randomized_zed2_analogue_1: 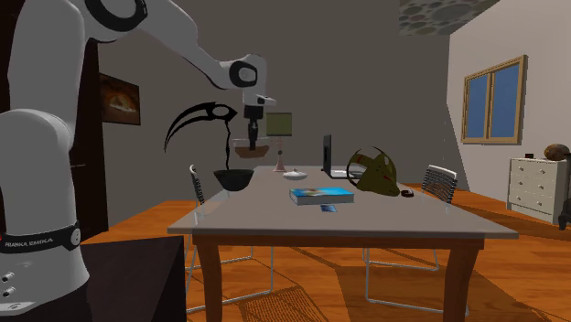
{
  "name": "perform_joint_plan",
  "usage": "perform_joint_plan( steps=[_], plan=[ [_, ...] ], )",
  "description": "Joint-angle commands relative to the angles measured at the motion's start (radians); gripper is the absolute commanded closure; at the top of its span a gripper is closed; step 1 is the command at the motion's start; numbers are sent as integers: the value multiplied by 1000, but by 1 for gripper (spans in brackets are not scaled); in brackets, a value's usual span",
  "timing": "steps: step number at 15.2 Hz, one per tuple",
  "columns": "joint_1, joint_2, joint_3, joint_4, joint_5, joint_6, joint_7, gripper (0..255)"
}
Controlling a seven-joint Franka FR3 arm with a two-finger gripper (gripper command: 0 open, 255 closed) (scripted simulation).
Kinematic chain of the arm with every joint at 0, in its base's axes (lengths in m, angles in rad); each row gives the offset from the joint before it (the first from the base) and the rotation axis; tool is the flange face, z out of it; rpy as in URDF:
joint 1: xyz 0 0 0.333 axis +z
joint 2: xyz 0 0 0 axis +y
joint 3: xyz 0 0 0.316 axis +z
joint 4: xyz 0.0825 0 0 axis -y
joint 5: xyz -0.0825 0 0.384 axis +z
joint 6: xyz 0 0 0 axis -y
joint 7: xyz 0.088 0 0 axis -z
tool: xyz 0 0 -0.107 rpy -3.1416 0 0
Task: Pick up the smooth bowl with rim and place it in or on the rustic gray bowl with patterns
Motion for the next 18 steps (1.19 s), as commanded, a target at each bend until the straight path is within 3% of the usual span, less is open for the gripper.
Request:
perform_joint_plan(
  steps=[1,12,18],
  plan=[
    [29,15,18,24,-10,-3,52,255],
    [203,162,91,223,-95,-31,317,255],
    [204,178,88,163,-98,43,313,255]
  ],
)
